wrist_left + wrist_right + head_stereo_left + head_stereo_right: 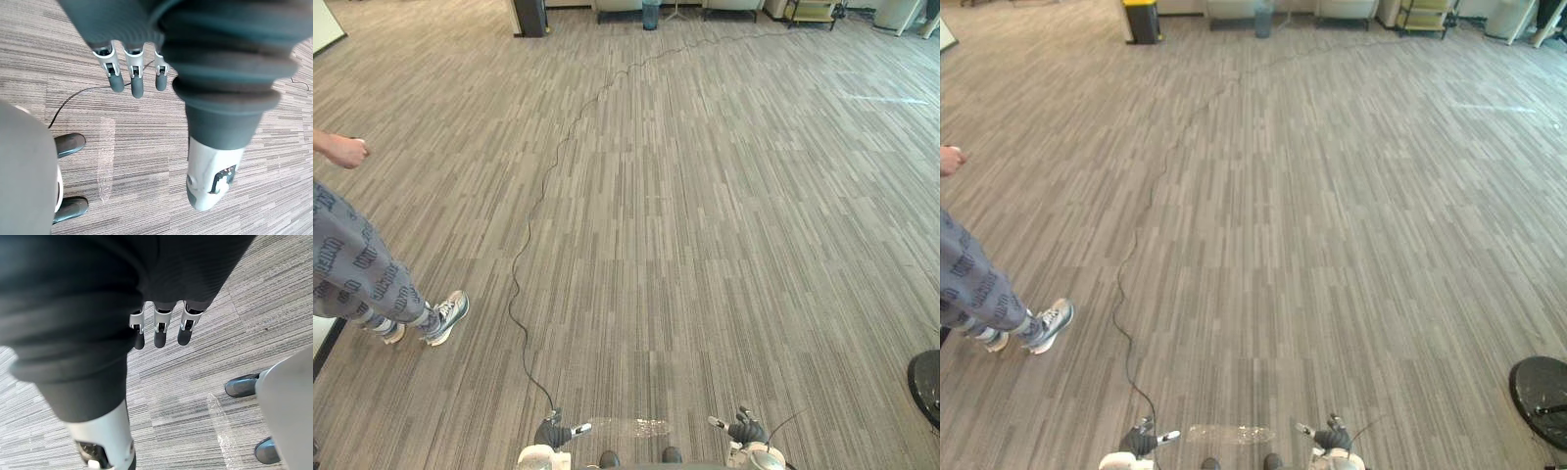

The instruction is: Pick up cushions and gather them together orderly.

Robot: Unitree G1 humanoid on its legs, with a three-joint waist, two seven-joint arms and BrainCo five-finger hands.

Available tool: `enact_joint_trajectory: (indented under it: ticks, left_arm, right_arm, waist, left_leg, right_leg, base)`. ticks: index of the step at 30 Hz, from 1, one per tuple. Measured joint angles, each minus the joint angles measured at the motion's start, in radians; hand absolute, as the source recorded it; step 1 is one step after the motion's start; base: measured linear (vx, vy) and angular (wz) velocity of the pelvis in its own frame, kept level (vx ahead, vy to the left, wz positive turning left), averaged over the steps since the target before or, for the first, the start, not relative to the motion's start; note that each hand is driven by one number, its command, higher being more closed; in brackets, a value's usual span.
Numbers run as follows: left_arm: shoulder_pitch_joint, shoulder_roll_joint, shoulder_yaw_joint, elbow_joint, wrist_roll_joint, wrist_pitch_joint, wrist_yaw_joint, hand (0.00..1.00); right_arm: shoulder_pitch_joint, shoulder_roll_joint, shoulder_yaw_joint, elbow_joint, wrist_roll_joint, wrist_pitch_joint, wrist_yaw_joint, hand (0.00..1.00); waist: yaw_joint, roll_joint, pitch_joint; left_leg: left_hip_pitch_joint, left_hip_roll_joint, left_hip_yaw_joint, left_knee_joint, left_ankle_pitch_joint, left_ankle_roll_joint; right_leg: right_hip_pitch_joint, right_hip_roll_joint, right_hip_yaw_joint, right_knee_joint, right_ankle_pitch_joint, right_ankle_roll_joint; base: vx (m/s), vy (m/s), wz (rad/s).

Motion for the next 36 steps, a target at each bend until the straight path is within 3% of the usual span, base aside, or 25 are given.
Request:
enact_joint_trajectory:
  ticks: [15,20,22,24,26,27,28,30,31,32,33,35,36]
  left_arm:
    - [-0.011,0.02,-0.042,0.003,0.0,0.001,0.0,0.0]
    - [-0.036,0.013,-0.056,-0.003,-0.001,0.002,0.002,0.0]
    - [-0.05,0.015,-0.053,-0.007,-0.007,0.002,0.002,0.0]
    - [-0.053,0.01,-0.01,-0.047,-0.024,0.001,0.002,0.0]
    - [-0.051,-0.005,0.026,-0.068,-0.034,0.002,0.003,0.0]
    - [-0.049,-0.018,0.062,-0.098,-0.055,0.001,0.006,0.0]
    - [-0.044,-0.019,0.064,-0.119,-0.066,0.001,0.006,0.0]
    - [-0.038,-0.019,0.065,-0.139,-0.08,-0.001,0.007,0.0]
    - [-0.053,-0.023,0.074,-0.138,-0.092,-0.004,0.011,0.0]
    - [-0.061,-0.026,0.073,-0.132,-0.097,-0.004,0.014,0.0]
    - [-0.068,-0.026,0.076,-0.127,-0.098,-0.004,0.019,0.0]
    - [-0.071,-0.013,0.121,-0.126,-0.099,-0.008,0.027,0.0]
    - [-0.069,-0.015,0.122,-0.131,-0.099,-0.009,0.027,0.0]
  right_arm:
    - [0.011,0.0,0.0,0.002,0.006,0.0,0.0,0.0]
    - [-0.02,-0.007,0.0,0.0,0.007,0.0,0.0,0.0]
    - [-0.024,-0.004,0.001,-0.001,0.007,0.0,0.0,0.0]
    - [-0.016,-0.002,-0.001,-0.009,0.009,0.001,-0.001,0.0]
    - [-0.007,-0.003,0.0,-0.034,0.008,0.001,-0.002,0.0]
    - [0.002,0.002,0.002,-0.079,0.009,0.001,-0.005,0.0]
    - [0.01,0.001,0.002,-0.086,0.009,0.001,-0.01,0.0]
    - [0.012,0.0,0.002,-0.088,0.009,0.001,-0.018,0.0]
    - [-0.013,0.0,-0.007,-0.079,0.007,0.002,-0.029,0.0]
    - [-0.021,0.001,-0.006,-0.076,0.007,0.002,-0.03,0.0]
    - [-0.027,0.005,-0.004,-0.075,0.004,0.002,-0.027,0.0]
    - [-0.034,0.042,-0.023,-0.075,-0.003,0.002,-0.027,0.0]
    - [-0.031,0.042,-0.027,-0.075,-0.004,0.003,-0.027,0.0]
  waist:
    - [-0.003,-0.013,-0.001]
    - [-0.009,-0.004,0.03]
    - [-0.01,-0.02,0.043]
    - [-0.007,-0.029,0.075]
    - [-0.006,-0.024,0.087]
    - [-0.005,-0.018,0.109]
    - [-0.002,-0.013,0.108]
    - [0.002,-0.012,0.109]
    - [0.014,-0.015,0.108]
    - [0.018,-0.029,0.107]
    - [0.012,-0.029,0.11]
    - [0.028,-0.037,0.121]
    - [0.026,-0.04,0.119]
  left_leg:
    - [-0.017,-0.016,-0.018,0.004,-0.01,0.005]
    - [-0.021,-0.012,-0.019,0.007,-0.016,-0.004]
    - [-0.08,-0.005,-0.02,0.118,-0.072,-0.015]
    - [-0.205,0.044,0.009,0.455,-0.197,-0.056]
    - [-0.259,0.081,0.036,0.615,-0.226,-0.063]
    - [-0.335,0.141,0.072,0.815,-0.238,-0.057]
    - [-0.375,0.2,0.11,0.905,-0.264,-0.039]
    - [-0.407,0.248,0.133,0.883,-0.275,-0.041]
    - [-0.467,0.198,0.103,0.512,-0.091,-0.075]
    - [-0.441,0.144,0.121,0.473,-0.062,-0.049]
    - [-0.444,0.142,0.134,0.488,-0.071,-0.028]
    - [-0.493,0.205,0.148,0.737,-0.125,0.018]
    - [-0.49,0.207,0.145,0.749,-0.136,0.02]
  right_leg:
    - [0.009,-0.011,-0.005,-0.033,0.008,0.004]
    - [-0.051,-0.014,-0.016,0.091,-0.065,-0.005]
    - [-0.096,-0.031,-0.026,0.179,-0.111,-0.012]
    - [-0.111,-0.046,-0.04,0.284,-0.182,-0.023]
    - [-0.107,-0.045,-0.046,0.319,-0.209,-0.028]
    - [-0.088,-0.045,-0.061,0.353,-0.249,-0.05]
    - [-0.077,-0.046,-0.069,0.374,-0.275,-0.05]
    - [-0.065,-0.059,-0.073,0.383,-0.306,-0.04]
    - [-0.043,-0.148,-0.025,0.334,-0.341,0.015]
    - [-0.029,-0.181,0.022,0.279,-0.33,0.014]
    - [-0.015,-0.181,0.043,0.261,-0.304,0.01]
    - [0.046,-0.17,0.126,0.224,-0.16,0.029]
    - [0.051,-0.168,0.137,0.24,-0.155,0.032]
  base:
    - [0.03,-0.004,0.03]
    - [0.03,-0.025,0.08]
    - [0.01,-0.061,0.17]
    - [-0.01,-0.113,0.17]
    - [0.0,-0.039,0.11]
    - [0.07,0.023,0.24]
    - [0.06,0.035,0.24]
    - [0.36,0.26,0.1]
    - [0.76,0.581,-0.21]
    - [0.76,0.568,-0.33]
    - [0.57,0.354,-0.28]
    - [0.56,0.333,-0.28]
    - [0.33,0.228,-0.42]
